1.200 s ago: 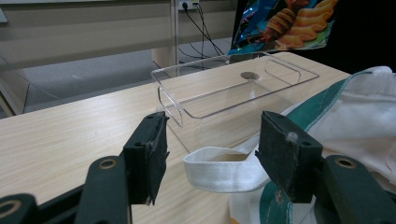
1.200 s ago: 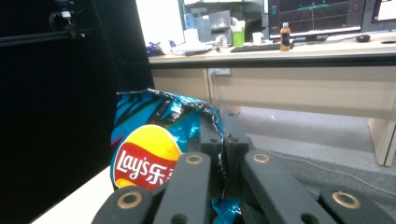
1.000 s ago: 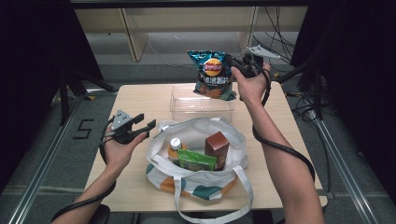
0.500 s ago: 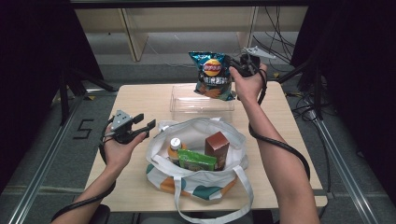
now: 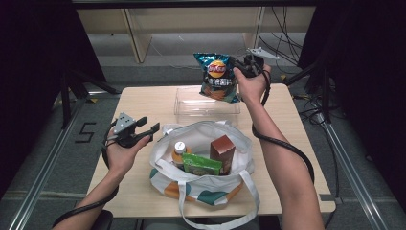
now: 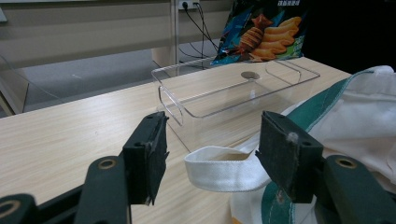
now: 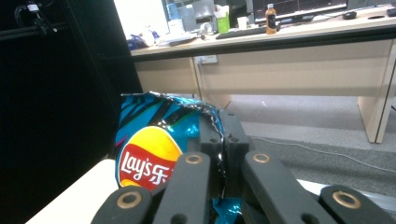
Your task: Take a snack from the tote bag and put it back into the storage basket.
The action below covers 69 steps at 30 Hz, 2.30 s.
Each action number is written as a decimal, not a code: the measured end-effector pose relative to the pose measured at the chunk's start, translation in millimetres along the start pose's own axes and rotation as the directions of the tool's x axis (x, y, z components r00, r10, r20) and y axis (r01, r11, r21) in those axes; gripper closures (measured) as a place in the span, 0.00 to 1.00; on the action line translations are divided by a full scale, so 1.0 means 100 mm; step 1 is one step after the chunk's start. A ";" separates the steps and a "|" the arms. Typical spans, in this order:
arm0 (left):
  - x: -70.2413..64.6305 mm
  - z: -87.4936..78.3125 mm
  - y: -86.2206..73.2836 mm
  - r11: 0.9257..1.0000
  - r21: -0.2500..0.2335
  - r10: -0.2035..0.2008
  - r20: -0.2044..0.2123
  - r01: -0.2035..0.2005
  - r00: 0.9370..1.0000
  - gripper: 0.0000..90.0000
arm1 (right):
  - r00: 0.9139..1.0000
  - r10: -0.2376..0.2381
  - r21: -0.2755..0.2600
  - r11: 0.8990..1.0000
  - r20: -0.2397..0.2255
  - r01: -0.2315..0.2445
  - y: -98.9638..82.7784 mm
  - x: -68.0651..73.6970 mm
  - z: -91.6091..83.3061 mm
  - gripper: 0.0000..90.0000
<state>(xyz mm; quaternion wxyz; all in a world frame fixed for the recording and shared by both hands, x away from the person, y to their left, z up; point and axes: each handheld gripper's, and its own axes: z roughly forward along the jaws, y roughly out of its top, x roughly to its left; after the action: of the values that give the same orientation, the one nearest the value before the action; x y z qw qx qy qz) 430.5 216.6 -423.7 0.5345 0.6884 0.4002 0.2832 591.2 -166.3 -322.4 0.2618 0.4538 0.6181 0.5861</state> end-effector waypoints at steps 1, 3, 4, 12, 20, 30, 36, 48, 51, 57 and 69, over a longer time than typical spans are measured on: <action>0.00 0.00 0.00 1.000 -0.001 0.000 0.000 0.000 1.000 0.46 | 1.000 0.009 0.004 1.000 0.003 -0.009 -0.01 0.01 0.01 1.00; 0.00 0.00 0.00 1.000 -0.001 0.000 -0.001 0.000 1.000 0.46 | 1.000 0.009 0.008 1.000 0.003 -0.009 -0.01 0.00 0.02 1.00; 0.00 0.00 0.00 1.000 -0.003 0.004 0.000 -0.004 1.000 0.46 | 1.000 0.011 0.012 1.000 0.001 -0.011 -0.02 0.00 0.03 1.00; 0.00 -0.01 0.00 1.000 -0.003 0.006 -0.003 -0.006 1.000 0.46 | 1.000 0.021 0.012 1.000 0.005 -0.021 -0.04 0.02 0.10 1.00; 0.00 0.00 0.00 1.000 -0.006 0.007 0.000 -0.007 1.000 0.46 | 1.000 0.026 0.021 0.999 0.005 -0.026 -0.09 0.03 0.15 1.00; 0.00 -0.01 0.00 1.000 -0.002 0.012 -0.002 -0.012 1.000 0.46 | 0.999 0.031 0.028 0.999 0.014 -0.031 -0.13 0.01 0.19 1.00; 0.00 0.00 0.00 1.000 -0.011 0.013 0.005 -0.013 1.000 0.46 | 0.999 0.032 0.031 0.999 0.017 -0.032 -0.15 0.01 0.21 1.00; 0.01 -0.01 -0.01 1.000 0.001 0.019 -0.005 -0.019 1.000 0.45 | 0.998 0.051 0.041 0.998 0.023 -0.052 -0.22 -0.02 0.28 1.00; 0.00 -0.01 -0.01 1.000 0.003 0.011 -0.005 -0.011 1.000 0.45 | 1.000 0.023 0.035 0.999 0.020 -0.023 -0.24 -0.04 0.30 1.00; 0.00 -0.01 -0.01 1.000 0.000 0.010 -0.007 -0.010 1.000 0.45 | 1.000 0.011 0.038 0.999 0.022 -0.012 -0.27 -0.06 0.33 1.00; 0.01 -0.01 -0.01 1.000 0.000 0.011 -0.008 -0.011 1.000 0.45 | 0.998 0.041 0.057 0.997 0.041 -0.044 -0.35 -0.08 0.37 1.00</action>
<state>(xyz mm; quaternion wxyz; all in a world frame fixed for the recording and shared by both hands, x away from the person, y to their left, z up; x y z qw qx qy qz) 429.6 218.2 -424.7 0.5316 0.6894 0.3984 0.2888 617.9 -152.1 -364.1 0.2481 0.4857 0.6197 0.5644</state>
